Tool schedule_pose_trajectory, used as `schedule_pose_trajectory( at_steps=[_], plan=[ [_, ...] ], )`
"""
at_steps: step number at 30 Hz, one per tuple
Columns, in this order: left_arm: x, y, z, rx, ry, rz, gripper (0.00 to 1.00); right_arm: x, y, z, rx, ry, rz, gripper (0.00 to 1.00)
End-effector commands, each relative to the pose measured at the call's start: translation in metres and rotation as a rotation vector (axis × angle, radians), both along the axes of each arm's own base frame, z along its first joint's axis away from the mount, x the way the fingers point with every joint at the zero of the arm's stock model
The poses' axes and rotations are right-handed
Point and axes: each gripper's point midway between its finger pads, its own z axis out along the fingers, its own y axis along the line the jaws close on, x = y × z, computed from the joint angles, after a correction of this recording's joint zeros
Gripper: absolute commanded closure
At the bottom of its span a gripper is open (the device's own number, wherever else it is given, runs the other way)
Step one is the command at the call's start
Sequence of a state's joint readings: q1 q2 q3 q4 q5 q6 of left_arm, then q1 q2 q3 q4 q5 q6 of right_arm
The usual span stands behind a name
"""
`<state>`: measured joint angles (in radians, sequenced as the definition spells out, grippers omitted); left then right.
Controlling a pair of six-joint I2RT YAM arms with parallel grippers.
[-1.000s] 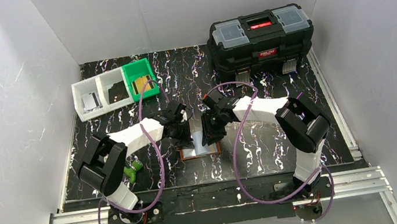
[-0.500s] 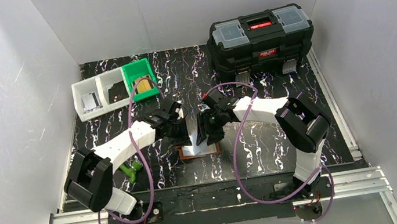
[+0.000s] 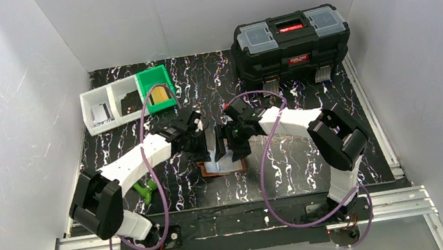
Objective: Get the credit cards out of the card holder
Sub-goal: Remove the credit card from the card holder.
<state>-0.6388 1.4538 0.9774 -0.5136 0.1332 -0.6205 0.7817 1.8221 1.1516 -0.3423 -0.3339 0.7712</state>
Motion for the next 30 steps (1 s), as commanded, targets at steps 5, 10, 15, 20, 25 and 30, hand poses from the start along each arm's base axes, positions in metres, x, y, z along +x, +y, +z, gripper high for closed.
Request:
schedule_pose_trajectory(
  at_steps=[5, 10, 15, 20, 25, 30],
  plan=[
    [0.004, 0.002, 0.039, -0.033, -0.090, -0.010, 1.00, 0.003, -0.013, -0.005, -0.099, -0.044, 0.006, 0.14],
    [0.002, -0.004, 0.055, -0.081, -0.108, -0.030, 1.00, 0.004, -0.011, -0.004, -0.099, -0.046, 0.010, 0.13],
    [-0.002, -0.022, 0.064, -0.177, -0.081, -0.051, 1.00, 0.002, -0.008, -0.010, -0.098, -0.025, 0.008, 0.11],
    [0.004, -0.038, 0.063, -0.237, -0.047, -0.024, 1.00, 0.001, -0.007, -0.011, -0.079, -0.029, 0.012, 0.02],
    [0.021, -0.038, 0.063, -0.189, -0.062, 0.028, 1.00, 0.000, -0.006, -0.010, -0.059, -0.039, 0.017, 0.02],
    [0.033, -0.029, 0.070, -0.148, -0.099, 0.088, 1.00, -0.002, -0.007, -0.010, -0.054, -0.034, -0.004, 0.02]
  ],
)
